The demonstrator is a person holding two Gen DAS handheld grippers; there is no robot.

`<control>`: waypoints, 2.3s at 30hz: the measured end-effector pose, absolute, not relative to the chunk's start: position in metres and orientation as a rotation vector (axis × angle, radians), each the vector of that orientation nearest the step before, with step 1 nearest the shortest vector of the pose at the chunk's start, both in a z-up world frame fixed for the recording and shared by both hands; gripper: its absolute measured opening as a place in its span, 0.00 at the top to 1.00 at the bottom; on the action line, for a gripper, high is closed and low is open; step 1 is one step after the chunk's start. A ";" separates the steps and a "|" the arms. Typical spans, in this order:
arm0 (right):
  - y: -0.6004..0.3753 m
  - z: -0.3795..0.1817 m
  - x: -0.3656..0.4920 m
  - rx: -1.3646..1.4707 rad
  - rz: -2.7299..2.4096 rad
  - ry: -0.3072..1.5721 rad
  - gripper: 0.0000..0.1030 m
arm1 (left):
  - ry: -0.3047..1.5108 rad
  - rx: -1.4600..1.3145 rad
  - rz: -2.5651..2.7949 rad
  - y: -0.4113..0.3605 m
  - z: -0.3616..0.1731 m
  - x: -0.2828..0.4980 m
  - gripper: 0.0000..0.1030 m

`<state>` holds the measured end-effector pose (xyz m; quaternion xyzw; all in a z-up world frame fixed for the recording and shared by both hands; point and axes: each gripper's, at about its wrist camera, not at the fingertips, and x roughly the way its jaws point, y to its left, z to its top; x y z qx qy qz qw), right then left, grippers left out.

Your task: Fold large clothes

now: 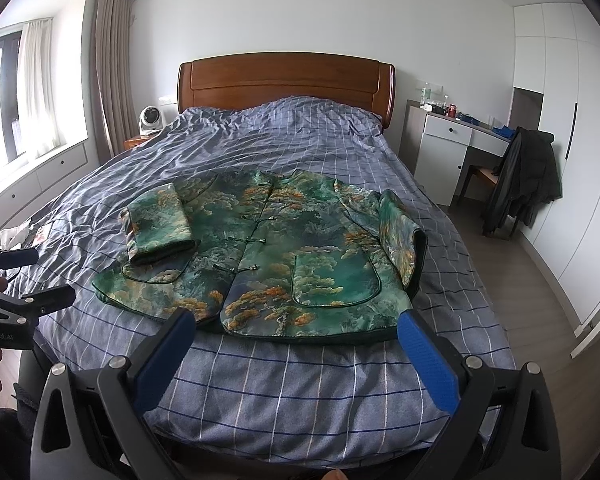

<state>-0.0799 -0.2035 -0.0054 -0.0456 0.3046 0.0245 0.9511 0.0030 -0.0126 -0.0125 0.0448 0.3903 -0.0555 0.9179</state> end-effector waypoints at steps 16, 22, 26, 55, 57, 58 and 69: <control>-0.214 -0.012 -0.077 -0.087 0.044 0.616 0.00 | 0.919 0.137 -0.006 -0.004 -0.039 0.018 0.00; -0.215 -0.013 -0.074 -0.079 0.045 0.626 0.00 | 0.936 0.155 0.014 -0.004 -0.044 0.021 0.00; -0.214 -0.015 -0.074 -0.081 0.044 0.630 0.00 | 0.937 0.162 0.010 0.000 -0.051 0.025 0.00; -0.224 -0.012 -0.077 -0.073 0.013 0.626 0.00 | 0.973 0.133 -0.128 0.140 -0.098 0.238 0.91; -0.222 -0.014 -0.074 -0.079 0.026 0.629 0.00 | 0.927 0.059 -0.063 0.176 -0.074 0.226 0.91; -0.220 -0.014 -0.074 -0.081 0.030 0.629 0.00 | 0.910 0.025 -0.030 0.194 -0.066 0.222 0.91; -0.210 -0.014 -0.070 -0.124 0.053 0.608 0.00 | 0.917 -0.256 0.312 0.338 -0.087 0.218 0.78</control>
